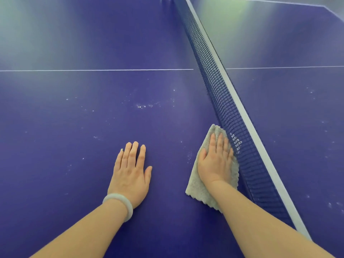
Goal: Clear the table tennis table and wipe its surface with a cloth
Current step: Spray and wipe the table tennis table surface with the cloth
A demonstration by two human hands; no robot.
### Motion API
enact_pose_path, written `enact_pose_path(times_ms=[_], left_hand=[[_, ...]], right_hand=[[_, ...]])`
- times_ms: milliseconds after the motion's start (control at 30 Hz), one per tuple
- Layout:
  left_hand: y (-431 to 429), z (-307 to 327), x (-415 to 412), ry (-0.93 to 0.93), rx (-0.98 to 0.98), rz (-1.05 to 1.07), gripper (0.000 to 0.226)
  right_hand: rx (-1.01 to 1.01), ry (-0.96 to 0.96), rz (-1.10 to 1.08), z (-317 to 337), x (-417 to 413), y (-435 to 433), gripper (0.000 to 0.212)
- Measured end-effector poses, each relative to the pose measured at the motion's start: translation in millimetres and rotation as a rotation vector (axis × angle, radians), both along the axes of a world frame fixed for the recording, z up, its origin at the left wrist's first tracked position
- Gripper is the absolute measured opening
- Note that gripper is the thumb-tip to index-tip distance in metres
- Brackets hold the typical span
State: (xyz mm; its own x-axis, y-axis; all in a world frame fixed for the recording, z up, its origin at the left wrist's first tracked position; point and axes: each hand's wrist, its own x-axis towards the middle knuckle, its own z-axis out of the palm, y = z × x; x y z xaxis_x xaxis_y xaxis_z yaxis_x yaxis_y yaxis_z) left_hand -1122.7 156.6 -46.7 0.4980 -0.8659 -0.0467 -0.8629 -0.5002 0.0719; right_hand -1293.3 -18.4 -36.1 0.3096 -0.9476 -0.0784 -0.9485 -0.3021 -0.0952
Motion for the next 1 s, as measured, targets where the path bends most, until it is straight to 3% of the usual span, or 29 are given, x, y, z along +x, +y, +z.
enact_pose_path(times_ms=[100,267,333,567,633,800,1000], left_hand=[[-1.9,1.8,0.0,-0.018,-0.006,0.006,0.064],[-2.1,4.1,-1.6,-0.009,-0.002,0.038,0.064],[-2.4,6.7,-2.1,0.000,0.004,0.045,0.064],[-2.4,11.3,-1.4,0.030,0.035,0.063,0.067],[-3.4,11.5,-1.4,0.035,0.037,0.063,0.067],[-4.8,12.4,-1.0,0.032,0.037,0.062,0.066],[-3.7,11.5,-0.7,0.014,0.044,0.053,0.065]], right_hand=[[0.031,-0.054,-0.019,1.3,25.9,-40.5,0.064],[0.052,-0.066,0.426,1.5,32.2,-36.6,0.062],[0.054,-0.079,0.493,0.0,14.3,-24.0,0.062],[0.040,-0.104,0.196,-0.9,42.2,-79.2,0.061],[0.030,-0.092,0.207,-0.2,65.8,-90.1,0.062],[0.037,-0.070,0.475,-6.8,78.3,-75.1,0.061],[0.052,-0.114,0.225,2.7,96.4,-148.3,0.061]])
